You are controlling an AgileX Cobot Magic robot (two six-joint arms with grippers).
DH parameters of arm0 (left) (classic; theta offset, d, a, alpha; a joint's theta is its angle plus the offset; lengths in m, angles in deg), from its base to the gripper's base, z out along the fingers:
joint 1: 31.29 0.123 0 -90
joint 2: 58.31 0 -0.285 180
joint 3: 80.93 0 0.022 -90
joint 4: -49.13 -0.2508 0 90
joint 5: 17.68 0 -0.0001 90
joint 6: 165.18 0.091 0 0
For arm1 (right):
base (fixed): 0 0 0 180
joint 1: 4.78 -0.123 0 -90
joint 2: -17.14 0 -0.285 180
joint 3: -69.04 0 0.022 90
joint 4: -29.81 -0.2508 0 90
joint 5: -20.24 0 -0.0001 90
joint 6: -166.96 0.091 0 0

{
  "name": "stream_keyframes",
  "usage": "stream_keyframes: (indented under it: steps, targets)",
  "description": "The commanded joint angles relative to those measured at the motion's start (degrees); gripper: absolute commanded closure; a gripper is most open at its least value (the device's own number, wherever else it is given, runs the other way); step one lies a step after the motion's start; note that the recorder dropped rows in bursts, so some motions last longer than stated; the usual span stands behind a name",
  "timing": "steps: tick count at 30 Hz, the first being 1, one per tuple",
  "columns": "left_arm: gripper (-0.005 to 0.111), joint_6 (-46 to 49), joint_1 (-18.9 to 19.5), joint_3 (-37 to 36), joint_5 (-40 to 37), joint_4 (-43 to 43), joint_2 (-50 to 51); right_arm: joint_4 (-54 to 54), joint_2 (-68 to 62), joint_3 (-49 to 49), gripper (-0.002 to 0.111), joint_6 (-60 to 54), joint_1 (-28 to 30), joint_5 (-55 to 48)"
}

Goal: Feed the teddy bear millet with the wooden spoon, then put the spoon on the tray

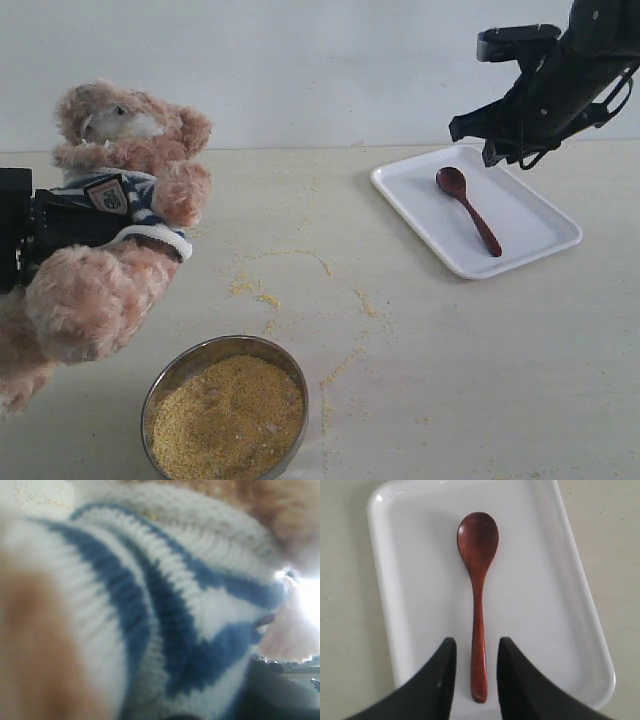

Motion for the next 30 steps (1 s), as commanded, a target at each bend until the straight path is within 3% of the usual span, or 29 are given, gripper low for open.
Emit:
stream_keyframes:
  steps: [1, 6, 12, 20, 23, 30]
  targets:
    - [0.102, 0.79, -0.26, -0.20, -0.81, 1.14, -0.79, 0.49, 3.48, 3.45, 0.080, 1.99, 0.21, -1.18]
    - [0.102, 0.79, -0.26, -0.20, -0.65, 0.99, -0.79, 0.86, 7.76, 10.93, 0.108, 1.62, 0.21, -0.02]
    - [0.102, 0.79, -0.26, -0.20, -0.65, 0.99, -0.79, 1.23, 20.40, 17.34, 0.108, 4.94, 0.21, 2.62]
    - [0.102, 0.79, -0.26, -0.20, -0.65, 0.99, -0.79, 1.35, 43.01, 30.50, 0.108, 8.24, 0.21, 15.27]
    - [0.102, 0.79, -0.26, -0.20, -0.65, 0.99, -0.79, 2.50, 48.75, 37.32, 0.108, 8.24, 0.21, 16.73]
    - [0.102, 0.79, -0.26, -0.20, -0.65, 0.99, -0.79, 2.91, 67.61, 56.19, 0.108, 14.36, 0.21, 30.75]
